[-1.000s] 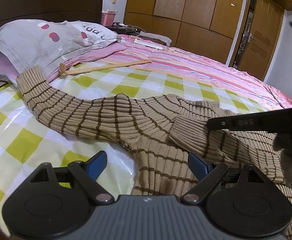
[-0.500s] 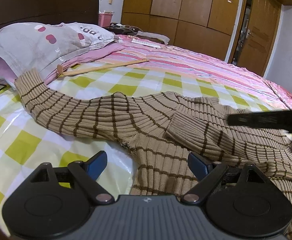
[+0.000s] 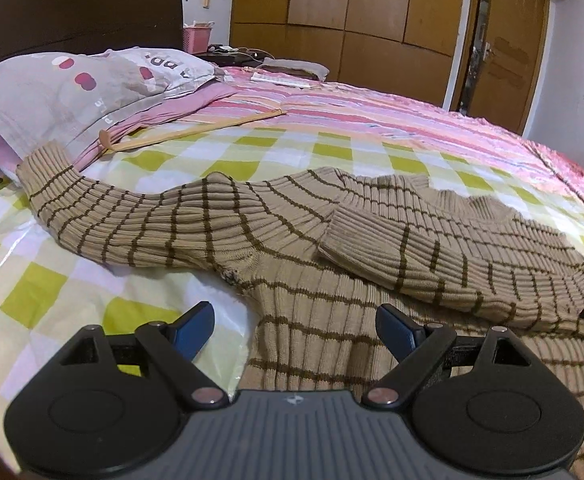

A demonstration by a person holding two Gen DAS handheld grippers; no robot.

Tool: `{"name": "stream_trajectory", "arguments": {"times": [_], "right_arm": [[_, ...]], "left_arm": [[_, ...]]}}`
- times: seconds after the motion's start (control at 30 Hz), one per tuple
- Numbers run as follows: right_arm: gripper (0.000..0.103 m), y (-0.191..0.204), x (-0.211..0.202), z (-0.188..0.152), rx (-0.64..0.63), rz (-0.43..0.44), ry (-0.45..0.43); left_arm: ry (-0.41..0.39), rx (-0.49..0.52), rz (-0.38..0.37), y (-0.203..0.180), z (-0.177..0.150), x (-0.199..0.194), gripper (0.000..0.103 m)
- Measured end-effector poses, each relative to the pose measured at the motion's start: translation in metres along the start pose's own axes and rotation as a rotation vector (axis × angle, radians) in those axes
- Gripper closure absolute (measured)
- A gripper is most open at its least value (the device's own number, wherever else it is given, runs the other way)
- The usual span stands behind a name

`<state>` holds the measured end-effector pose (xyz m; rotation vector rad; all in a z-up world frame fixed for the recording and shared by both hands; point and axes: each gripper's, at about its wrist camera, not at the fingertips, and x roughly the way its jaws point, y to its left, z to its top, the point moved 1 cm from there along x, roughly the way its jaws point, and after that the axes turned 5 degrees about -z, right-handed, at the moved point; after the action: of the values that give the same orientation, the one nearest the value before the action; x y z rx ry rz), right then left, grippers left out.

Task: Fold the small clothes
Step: 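Fold the held sleeve across the sweater body, open the right gripper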

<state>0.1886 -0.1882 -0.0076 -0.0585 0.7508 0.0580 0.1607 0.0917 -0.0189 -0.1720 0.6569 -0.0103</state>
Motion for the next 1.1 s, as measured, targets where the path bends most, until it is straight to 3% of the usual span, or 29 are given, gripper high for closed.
{"name": "stream_trajectory", "arguments": {"times": [0.1, 0.23, 0.5, 0.57, 0.9, 1.1], "right_arm": [[0.092, 0.006, -0.011, 0.004, 0.019, 0.009, -0.035], [0.092, 0.033, -0.023, 0.007, -0.006, 0.099, -0.068], [0.092, 0.093, -0.001, 0.013, -0.046, 0.21, -0.03], [0.092, 0.102, 0.01, 0.011, -0.067, 0.207, 0.003], [0.091, 0.106, -0.006, -0.002, -0.04, 0.213, -0.058], [0.091, 0.114, -0.01, -0.007, -0.054, 0.206, -0.091]], "left_arm": [[0.006, 0.003, 0.0, -0.001, -0.001, 0.002, 0.01], [-0.005, -0.001, -0.001, 0.0, 0.0, -0.001, 0.01], [-0.014, -0.043, 0.005, 0.011, 0.004, -0.004, 0.01], [-0.011, -0.054, 0.007, 0.014, 0.005, -0.004, 0.01], [-0.023, -0.078, 0.04, 0.023, 0.007, -0.004, 0.01], [-0.036, -0.142, 0.08, 0.042, 0.011, -0.004, 0.01]]}}
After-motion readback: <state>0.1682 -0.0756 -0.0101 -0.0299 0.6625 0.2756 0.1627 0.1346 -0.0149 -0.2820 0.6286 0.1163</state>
